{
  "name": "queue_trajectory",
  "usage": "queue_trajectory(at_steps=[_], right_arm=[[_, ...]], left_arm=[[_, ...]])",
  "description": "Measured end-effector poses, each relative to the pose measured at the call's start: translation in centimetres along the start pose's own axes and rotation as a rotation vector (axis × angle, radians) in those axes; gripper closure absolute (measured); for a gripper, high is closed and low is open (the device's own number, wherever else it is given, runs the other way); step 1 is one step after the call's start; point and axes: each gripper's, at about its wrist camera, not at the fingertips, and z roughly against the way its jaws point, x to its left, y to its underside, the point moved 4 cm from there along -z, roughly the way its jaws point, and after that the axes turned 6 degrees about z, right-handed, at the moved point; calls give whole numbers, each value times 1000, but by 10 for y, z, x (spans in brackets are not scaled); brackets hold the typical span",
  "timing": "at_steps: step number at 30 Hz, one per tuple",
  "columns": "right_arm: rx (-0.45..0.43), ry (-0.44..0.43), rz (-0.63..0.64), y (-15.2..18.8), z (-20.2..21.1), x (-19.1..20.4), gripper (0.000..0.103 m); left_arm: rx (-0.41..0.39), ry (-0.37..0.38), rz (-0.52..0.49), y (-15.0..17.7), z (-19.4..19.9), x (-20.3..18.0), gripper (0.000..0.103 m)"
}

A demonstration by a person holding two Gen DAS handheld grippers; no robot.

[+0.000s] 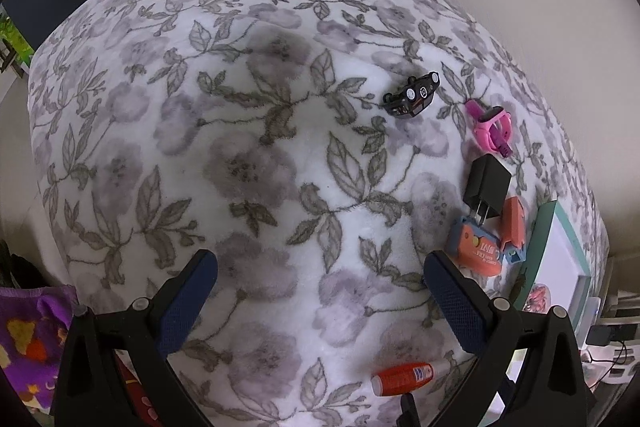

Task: Organize rigid objects
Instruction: 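Move the right tool to the orange glue bottle and grasp it, then carry the orange glue bottle toward the white tray with right tool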

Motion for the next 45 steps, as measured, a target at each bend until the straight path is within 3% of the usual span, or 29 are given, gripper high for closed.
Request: queue_trajectory(at_steps=[7, 8, 18, 23, 27, 37, 45], right_arm=[[-69, 38, -3, -18, 7, 7, 13], [-81, 30, 1, -20, 8, 9, 18], [-146, -36, 59, -37, 6, 30, 28], [-128, -88, 128, -36, 1, 46, 31], [-117, -44, 188, -34, -3, 54, 33], [-100, -18, 60, -35, -7, 27, 69], [-95, -139, -147, -32, -11, -3, 73]], left_arm=[[12, 9, 25, -2, -2, 6, 0], [15, 11, 31, -2, -3, 7, 0], [29, 24, 55, -5, -4, 13, 0], [36, 28, 77, -6, -5, 16, 0], [42, 37, 86, -6, -5, 18, 0], [55, 35, 62, -4, -10, 12, 0], [84, 62, -45, 5, -21, -13, 0]])
